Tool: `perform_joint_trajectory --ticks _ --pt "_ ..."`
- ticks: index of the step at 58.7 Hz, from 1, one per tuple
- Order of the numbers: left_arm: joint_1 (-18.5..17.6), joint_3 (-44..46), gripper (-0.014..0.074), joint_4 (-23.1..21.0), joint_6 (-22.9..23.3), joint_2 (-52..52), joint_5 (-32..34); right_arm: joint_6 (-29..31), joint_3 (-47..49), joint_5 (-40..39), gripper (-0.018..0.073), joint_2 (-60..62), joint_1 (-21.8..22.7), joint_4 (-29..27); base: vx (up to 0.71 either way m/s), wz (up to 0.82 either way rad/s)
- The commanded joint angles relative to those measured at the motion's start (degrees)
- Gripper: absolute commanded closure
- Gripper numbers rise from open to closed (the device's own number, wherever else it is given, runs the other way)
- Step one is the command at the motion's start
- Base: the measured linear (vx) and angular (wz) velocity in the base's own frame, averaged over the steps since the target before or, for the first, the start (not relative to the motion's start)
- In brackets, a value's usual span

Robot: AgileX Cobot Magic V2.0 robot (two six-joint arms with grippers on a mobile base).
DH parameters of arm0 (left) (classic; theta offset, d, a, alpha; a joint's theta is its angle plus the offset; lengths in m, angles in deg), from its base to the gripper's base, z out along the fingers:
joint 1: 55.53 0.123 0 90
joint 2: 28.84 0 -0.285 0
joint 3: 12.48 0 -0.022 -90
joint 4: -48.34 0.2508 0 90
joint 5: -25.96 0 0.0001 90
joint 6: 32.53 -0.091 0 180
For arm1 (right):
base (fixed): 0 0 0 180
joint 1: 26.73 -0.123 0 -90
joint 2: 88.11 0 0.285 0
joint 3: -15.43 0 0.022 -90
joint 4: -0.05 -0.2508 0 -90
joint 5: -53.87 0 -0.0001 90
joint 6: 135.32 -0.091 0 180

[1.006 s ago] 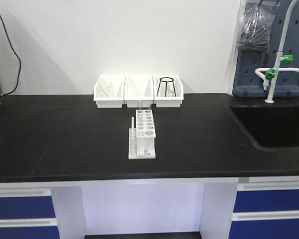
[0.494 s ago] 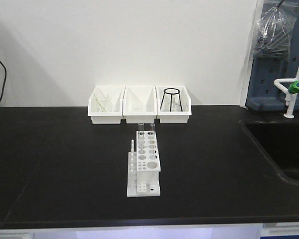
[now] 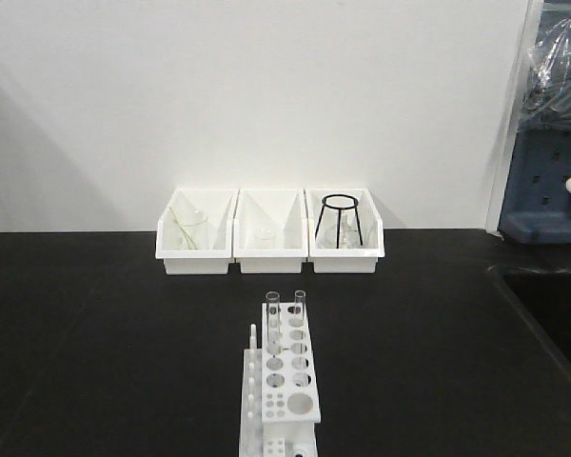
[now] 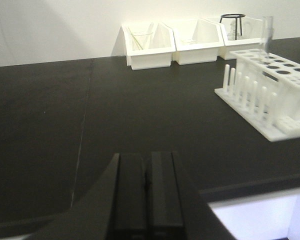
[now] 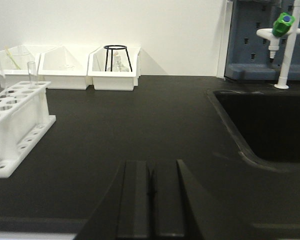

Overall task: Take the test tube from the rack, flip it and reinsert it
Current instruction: 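Drive the base toward the white test-tube rack on the bench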

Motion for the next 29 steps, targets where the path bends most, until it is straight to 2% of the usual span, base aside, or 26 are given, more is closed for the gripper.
perform_joint_trajectory --ticks 1,29 --pt "0.0 0.2 0.0602 -0.3 0.5 0.4 4.4 0.3 -0.1 -4.6 0.0570 0.8 0.2 0.7 0.34 0.02" --pt "0.0 0.2 0.0602 -0.3 0.5 0.4 4.4 0.3 -0.1 -4.6 0.0570 0.8 0.2 0.7 0.30 0.04"
